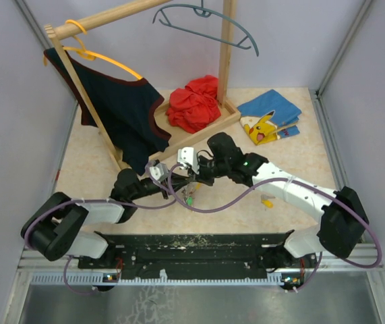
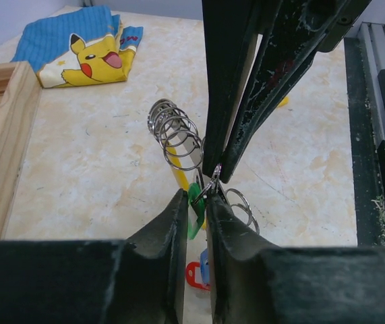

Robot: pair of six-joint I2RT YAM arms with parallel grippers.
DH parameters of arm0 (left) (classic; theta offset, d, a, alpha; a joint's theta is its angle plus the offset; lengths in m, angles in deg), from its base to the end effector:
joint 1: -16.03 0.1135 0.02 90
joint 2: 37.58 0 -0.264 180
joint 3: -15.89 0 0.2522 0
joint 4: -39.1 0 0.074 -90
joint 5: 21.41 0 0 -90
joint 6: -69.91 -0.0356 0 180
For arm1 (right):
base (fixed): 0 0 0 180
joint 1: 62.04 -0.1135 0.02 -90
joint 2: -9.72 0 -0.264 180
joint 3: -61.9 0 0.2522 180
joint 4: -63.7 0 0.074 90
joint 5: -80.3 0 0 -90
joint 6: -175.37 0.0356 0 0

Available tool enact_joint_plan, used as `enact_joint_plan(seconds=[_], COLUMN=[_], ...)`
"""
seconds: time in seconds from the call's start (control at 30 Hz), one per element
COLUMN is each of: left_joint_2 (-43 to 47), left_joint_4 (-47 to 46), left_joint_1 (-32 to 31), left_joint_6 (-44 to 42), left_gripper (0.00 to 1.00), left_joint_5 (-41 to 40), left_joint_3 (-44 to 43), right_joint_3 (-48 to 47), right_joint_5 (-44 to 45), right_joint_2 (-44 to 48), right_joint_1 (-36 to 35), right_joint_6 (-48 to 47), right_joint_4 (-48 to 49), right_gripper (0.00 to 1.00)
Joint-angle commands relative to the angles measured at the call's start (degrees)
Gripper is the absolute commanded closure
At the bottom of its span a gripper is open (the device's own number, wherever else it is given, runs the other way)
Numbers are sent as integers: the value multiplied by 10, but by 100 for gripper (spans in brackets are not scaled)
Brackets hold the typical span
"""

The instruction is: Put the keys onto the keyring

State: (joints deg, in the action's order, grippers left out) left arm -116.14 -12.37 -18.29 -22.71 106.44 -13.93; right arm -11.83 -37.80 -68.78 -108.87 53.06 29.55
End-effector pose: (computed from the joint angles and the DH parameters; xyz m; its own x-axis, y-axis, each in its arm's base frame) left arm 0.1826 -0.1511 0.1875 0.0828 -0.0128 -0.9965 0.9486 0.3075 0.0749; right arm 0.1935 0.2308 0.2850 0.1146 -0.5670 -0.8157 -0.9854 0.0393 -0.1658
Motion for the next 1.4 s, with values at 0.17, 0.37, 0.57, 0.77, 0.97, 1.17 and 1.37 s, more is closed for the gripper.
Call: enact_joint_plan(seconds=[0.17,0.37,0.57,0.77,0.97,1.17,1.37], left_joint_2=[-3,15,27,31,54,54,52], left_joint_4=[-18,12,26,48,88,105,98], left_joint_1=[-7,-12,-23,-25,-25,-56,-83], left_joint_6=[3,0,3,1,-13,-34,-26], left_gripper=[100,100,100,100,100,100,100], left_joint_5=[-15,-33,-59,-89,-127,-117,-144], left_joint_3=[-3,5,14,18,21,8,3], right_joint_3=[21,50,82,101,108,140,186], right_joint_5=[14,15,31,49,56,45,83], right_joint_2=[27,59,75,93,111,108,100], right_joint_1=[0,15,17,18,26,24,8], right_joint_6=[53,97,127,142,145,193,226], right_joint_4=[100,172,220,246,245,336,436], right_gripper=[100,100,100,100,100,100,100])
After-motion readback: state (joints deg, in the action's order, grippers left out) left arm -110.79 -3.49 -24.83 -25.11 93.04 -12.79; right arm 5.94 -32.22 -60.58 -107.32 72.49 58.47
